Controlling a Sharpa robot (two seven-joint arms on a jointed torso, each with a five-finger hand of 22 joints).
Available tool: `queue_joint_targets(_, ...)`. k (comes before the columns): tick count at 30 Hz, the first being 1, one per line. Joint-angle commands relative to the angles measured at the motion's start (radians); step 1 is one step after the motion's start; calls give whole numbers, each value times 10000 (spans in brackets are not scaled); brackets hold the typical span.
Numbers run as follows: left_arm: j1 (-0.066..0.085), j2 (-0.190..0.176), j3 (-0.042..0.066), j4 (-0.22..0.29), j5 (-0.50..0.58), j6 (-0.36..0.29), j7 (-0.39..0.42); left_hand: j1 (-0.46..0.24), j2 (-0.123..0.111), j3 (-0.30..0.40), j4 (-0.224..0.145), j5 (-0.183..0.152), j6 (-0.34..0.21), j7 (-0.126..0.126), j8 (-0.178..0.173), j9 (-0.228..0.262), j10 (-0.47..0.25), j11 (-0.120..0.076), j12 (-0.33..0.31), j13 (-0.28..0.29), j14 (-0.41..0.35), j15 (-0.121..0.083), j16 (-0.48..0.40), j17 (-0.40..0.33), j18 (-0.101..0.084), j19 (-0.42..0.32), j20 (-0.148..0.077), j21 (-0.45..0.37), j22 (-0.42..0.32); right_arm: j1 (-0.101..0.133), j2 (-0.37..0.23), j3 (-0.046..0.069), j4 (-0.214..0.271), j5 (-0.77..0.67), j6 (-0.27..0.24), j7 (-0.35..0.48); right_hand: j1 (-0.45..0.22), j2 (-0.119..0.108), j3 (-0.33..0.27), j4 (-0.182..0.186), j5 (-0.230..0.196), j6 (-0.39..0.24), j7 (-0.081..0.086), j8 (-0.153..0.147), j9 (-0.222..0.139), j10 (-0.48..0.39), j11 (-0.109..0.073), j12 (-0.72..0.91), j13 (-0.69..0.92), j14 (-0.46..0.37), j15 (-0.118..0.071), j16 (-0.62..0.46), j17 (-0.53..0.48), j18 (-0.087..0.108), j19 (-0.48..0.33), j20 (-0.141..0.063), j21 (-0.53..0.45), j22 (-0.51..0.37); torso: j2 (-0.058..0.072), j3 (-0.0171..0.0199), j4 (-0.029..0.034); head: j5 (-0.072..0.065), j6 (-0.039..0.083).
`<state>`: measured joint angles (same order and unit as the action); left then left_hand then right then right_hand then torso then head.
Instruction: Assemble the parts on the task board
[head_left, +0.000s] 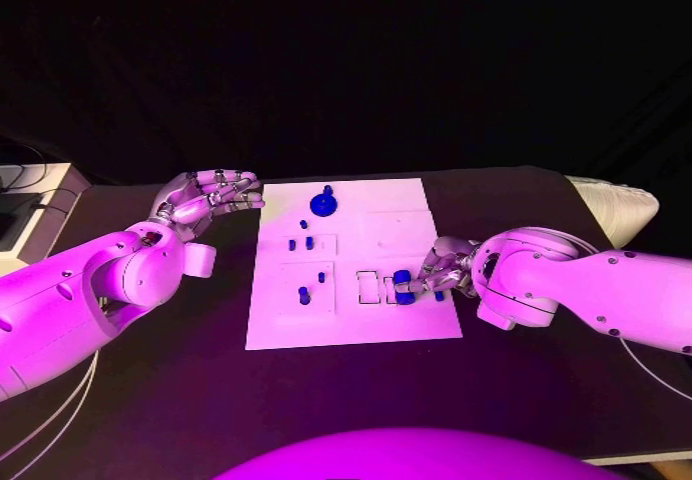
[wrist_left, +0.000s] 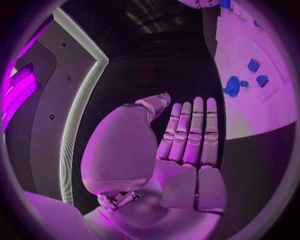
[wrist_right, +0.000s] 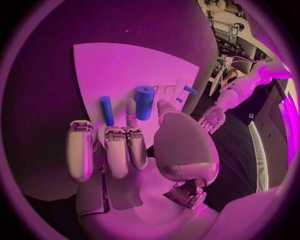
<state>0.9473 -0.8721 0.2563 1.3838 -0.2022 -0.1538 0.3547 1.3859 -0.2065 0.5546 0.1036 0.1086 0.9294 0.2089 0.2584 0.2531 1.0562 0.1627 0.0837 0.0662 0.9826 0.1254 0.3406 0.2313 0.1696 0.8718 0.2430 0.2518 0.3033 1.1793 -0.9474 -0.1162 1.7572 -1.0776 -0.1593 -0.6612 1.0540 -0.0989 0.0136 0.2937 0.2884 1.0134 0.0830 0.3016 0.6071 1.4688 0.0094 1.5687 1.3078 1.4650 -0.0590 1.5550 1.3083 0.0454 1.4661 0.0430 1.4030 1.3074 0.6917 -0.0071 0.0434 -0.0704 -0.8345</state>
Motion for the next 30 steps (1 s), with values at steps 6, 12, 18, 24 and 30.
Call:
queue_joint_targets(6,0,5,8,29,25,180,44,-16,12,-92,12,8,14,7,-30,-21,33,15,-46,12,73,-18,-75,19,107,66,16,-64,-19,-73,293,-7,-285,-551,-68,-142,-103,-8,-99,10,-87,26,-50,75,34,1020,-72,21,2630,953,-43,37,2095,-159,771,-27,40,2193,2,-12,10,108,-131)
queue_joint_targets(12,0,11,8,18,25,199,11,-24,12,-98,18,8,11,10,-33,-23,30,16,-49,12,75,-18,-84,23,107,67,17,-69,-23,-115,419,-13,-427,-791,-38,-192,95,108,-120,-18,-146,39,-67,105,100,1020,-88,21,2630,955,-57,39,2105,-165,775,-33,79,2210,-4,-19,27,135,-212)
queue_joint_targets(18,0,5,7,2,25,203,-11,-26,17,-98,21,9,11,13,-35,-24,29,17,-51,11,77,-18,-88,26,108,69,17,-72,-25,-175,507,-23,-522,-946,-68,-241,786,222,-79,-28,799,-18,-74,98,234,1020,-98,21,2630,948,-68,30,2077,-163,768,-46,63,2225,-13,-17,14,185,-220)
queue_joint_targets(24,0,0,7,-11,25,203,-27,-27,24,-98,25,12,10,15,-37,-26,28,18,-54,11,80,-18,-94,30,108,72,17,-76,-28,-202,540,-28,-525,-1112,-357,-266,1460,330,365,-70,2073,6,-117,58,297,1020,-139,21,2630,948,-102,27,2077,-170,776,-72,101,2248,-12,-23,3,193,-178)
queue_joint_targets(30,0,-22,7,-19,23,206,-58,-20,34,-93,24,15,9,16,-39,-28,26,18,-56,11,84,-18,-102,35,109,75,17,-80,-31,-210,467,-30,-432,-1163,-730,-257,2020,54,1154,-74,2287,43,-140,-4,301,1020,-165,21,2630,944,-125,19,2058,-175,780,-96,122,2258,-13,-28,22,193,-154)
